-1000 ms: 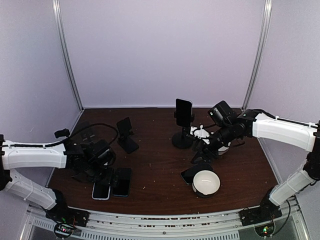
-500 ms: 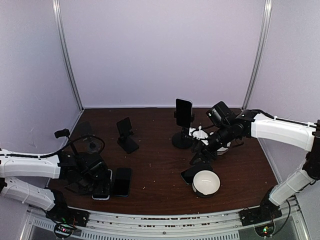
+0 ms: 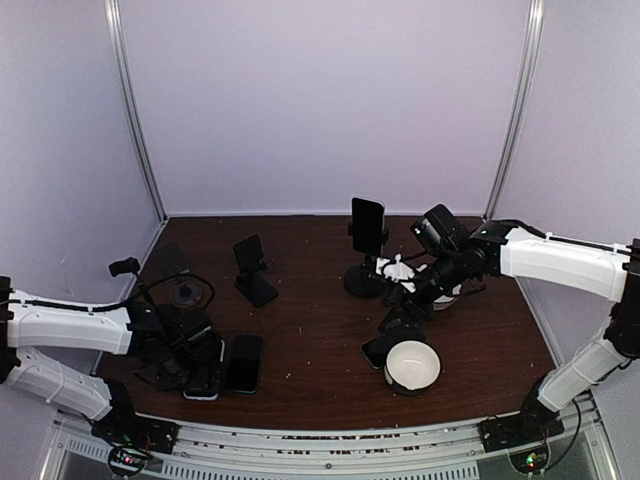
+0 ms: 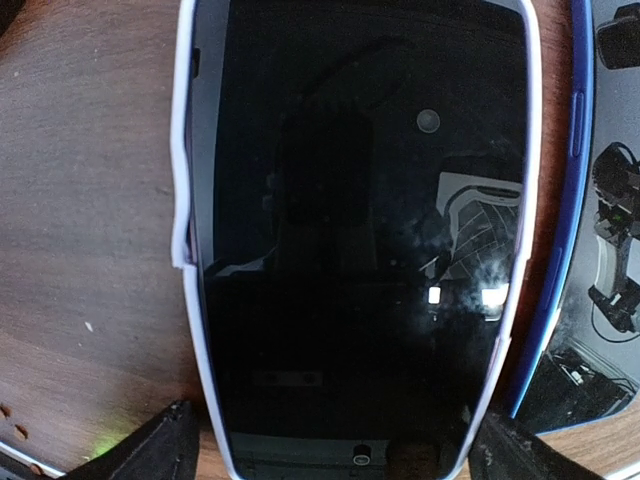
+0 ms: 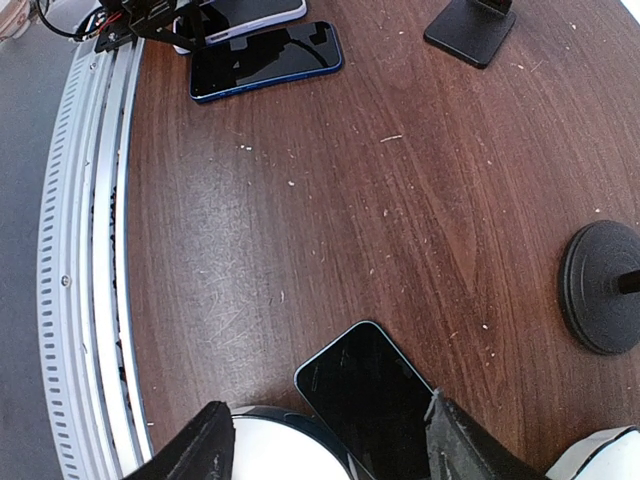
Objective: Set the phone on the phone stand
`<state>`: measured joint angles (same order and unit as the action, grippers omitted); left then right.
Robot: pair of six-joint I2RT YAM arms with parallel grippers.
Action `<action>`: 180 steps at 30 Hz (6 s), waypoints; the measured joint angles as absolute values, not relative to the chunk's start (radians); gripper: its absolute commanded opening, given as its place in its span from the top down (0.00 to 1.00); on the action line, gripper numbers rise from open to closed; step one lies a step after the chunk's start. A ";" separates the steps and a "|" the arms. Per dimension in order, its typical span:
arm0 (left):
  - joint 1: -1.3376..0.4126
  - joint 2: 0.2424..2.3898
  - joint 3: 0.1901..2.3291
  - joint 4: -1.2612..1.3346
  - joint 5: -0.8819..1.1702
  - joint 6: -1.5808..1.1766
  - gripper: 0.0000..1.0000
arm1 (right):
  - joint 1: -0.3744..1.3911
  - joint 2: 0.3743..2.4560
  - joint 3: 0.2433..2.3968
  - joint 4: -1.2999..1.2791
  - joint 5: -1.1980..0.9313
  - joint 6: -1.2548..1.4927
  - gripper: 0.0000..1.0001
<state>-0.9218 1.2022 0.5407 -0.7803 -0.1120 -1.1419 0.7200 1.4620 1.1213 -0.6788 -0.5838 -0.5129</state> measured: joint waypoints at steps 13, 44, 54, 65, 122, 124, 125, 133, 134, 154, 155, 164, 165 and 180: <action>-0.915 1.347 0.628 -0.776 -0.085 -1.076 0.14 | 0.723 1.464 1.121 -0.680 -0.584 -0.517 0.32; -1.086 1.130 0.741 -0.860 -0.353 -1.013 1.00 | 0.730 1.454 1.253 -0.714 -0.606 -0.437 0.34; -1.138 1.150 0.761 -0.672 -0.444 -0.864 1.00 | 0.730 1.477 1.353 -0.723 -0.663 -0.260 0.31; -1.198 1.363 0.929 -0.316 -0.546 -0.680 1.00 | 0.730 1.658 1.454 -0.566 -0.727 0.047 0.31; -1.041 1.256 1.053 -0.219 0.450 -0.130 0.68 | 0.912 1.570 1.574 -0.847 -0.897 -0.413 1.00; -1.042 1.276 1.059 -0.213 0.485 -0.136 0.79 | 0.916 1.563 1.574 -0.858 -0.888 -0.420 1.00; -1.042 1.283 1.059 -0.210 0.498 -0.139 0.85 | 0.916 1.560 1.574 -0.861 -0.882 -0.420 1.00; -1.037 1.301 1.059 -0.192 0.522 -0.161 1.00 | 0.916 1.553 1.573 -0.858 -0.849 -0.384 0.60; -1.037 1.301 1.059 -0.190 0.521 -0.161 1.00 | 0.916 1.552 1.573 -0.857 -0.847 -0.380 0.45; -0.607 1.178 1.055 -0.367 0.268 -0.061 1.00 | 0.571 1.203 1.258 -0.795 -0.878 -0.452 0.24; -0.572 1.200 1.054 -0.366 0.267 -0.061 1.00 | 0.558 1.183 1.209 -0.784 -0.879 -0.455 0.24; -0.313 1.381 1.039 -0.229 0.474 -0.088 1.00 | 0.445 1.050 0.937 -0.646 -0.894 -0.472 0.22; -0.305 1.393 1.040 -0.211 0.488 -0.088 1.00 | 0.443 1.045 0.925 -0.636 -0.900 -0.476 0.22; -0.303 1.505 1.076 -0.069 0.551 -0.049 1.00 | 0.443 1.040 0.875 -0.571 -0.939 -0.511 0.22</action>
